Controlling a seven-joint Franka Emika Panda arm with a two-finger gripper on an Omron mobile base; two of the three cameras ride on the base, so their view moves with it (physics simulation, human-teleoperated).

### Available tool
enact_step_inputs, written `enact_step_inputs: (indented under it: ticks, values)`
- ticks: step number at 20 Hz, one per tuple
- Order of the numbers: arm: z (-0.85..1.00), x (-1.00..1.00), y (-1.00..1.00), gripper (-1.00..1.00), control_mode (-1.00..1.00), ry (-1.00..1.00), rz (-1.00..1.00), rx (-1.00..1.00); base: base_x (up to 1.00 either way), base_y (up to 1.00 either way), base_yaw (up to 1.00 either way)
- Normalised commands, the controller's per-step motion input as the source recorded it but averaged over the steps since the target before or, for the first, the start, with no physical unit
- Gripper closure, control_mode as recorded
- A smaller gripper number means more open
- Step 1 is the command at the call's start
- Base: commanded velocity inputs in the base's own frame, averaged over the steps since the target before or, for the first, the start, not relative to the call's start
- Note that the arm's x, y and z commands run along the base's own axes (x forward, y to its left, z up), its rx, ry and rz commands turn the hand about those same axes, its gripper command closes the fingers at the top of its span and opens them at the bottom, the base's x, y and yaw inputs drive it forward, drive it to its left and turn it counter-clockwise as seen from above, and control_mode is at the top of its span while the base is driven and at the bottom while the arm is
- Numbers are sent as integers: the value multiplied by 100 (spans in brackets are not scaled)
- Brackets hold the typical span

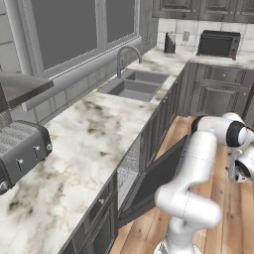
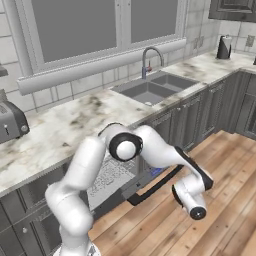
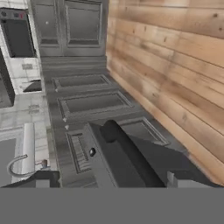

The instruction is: Open the dishwasher door and pull out the top rack.

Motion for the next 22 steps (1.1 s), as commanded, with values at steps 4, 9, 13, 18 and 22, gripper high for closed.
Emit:
enact_step_inputs:
  ticks: [4, 9, 13, 18, 22]
  values:
    - [86, -27, 17, -100, -100, 14, 3, -14, 0, 0, 0]
    - [68, -31, 22, -100, -100, 11, 8, -12, 0, 0, 0]
    - [59, -45, 36, -100, -100, 2, 16, -10, 0, 0, 0]
    - [49, -37, 53, -100, -100, 0, 19, -2, 0, 0, 0]
    - [55, -24, 60, -100, -100, 0, 17, 0, 0, 0, 0]
